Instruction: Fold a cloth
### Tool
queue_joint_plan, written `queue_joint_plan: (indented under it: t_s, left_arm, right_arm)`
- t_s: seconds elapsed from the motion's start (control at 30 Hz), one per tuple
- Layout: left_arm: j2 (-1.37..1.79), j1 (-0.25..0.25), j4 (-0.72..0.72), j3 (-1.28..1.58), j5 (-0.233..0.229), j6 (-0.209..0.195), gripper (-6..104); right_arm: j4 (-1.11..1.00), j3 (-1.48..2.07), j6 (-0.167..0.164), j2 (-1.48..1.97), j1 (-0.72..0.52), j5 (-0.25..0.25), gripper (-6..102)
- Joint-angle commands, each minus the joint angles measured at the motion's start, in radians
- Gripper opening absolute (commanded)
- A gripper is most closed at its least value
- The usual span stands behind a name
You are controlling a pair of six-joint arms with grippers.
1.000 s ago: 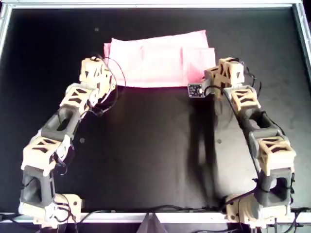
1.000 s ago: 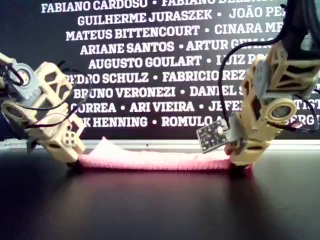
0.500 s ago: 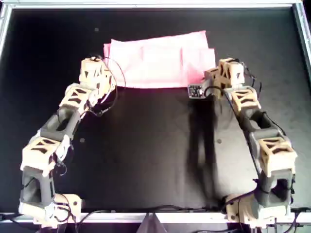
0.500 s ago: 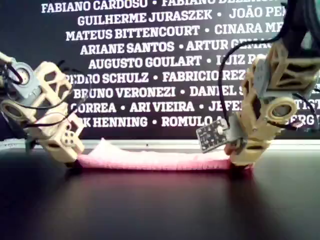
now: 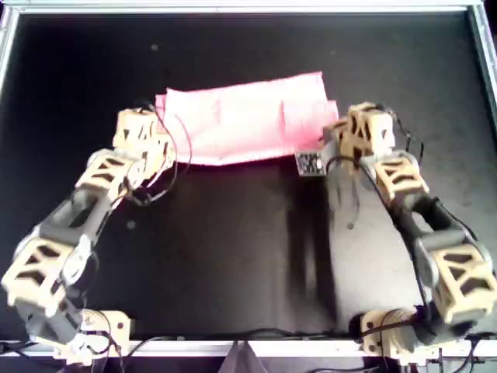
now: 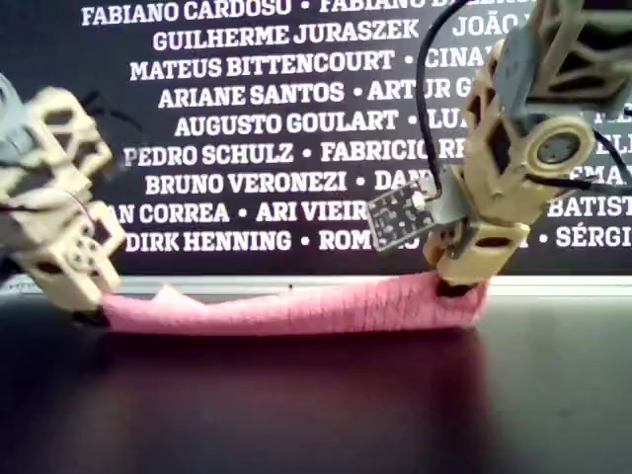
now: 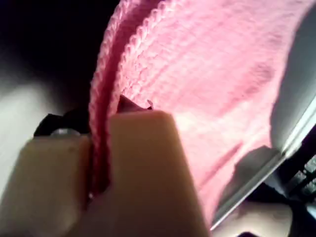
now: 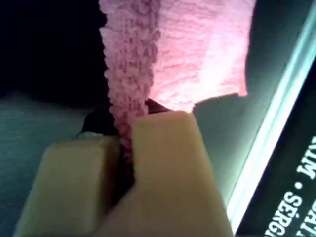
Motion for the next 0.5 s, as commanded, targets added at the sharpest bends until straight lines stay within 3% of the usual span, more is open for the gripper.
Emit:
queue_joint_plan:
  t_s: [0.0,0.2,0.47]
  left_arm:
    - [0.190,-0.021,-0.012,0.058,0.006,0.005,-2]
    - [0.344,-0.028,-0.012,0.210,0.008,0.005,-2]
    - [0.394,-0.120,-0.012,0.371,0.008,0.005,-2]
  right_arm:
    - [-0.025,0.048,-0.008,0.161,0.005,-0.005,-2]
    - [-0.025,0.183,-0.008,0.304,0.005,-0.005,-2]
    - [-0.025,0.328,-0.006,0.407,0.008,-0.006,-2]
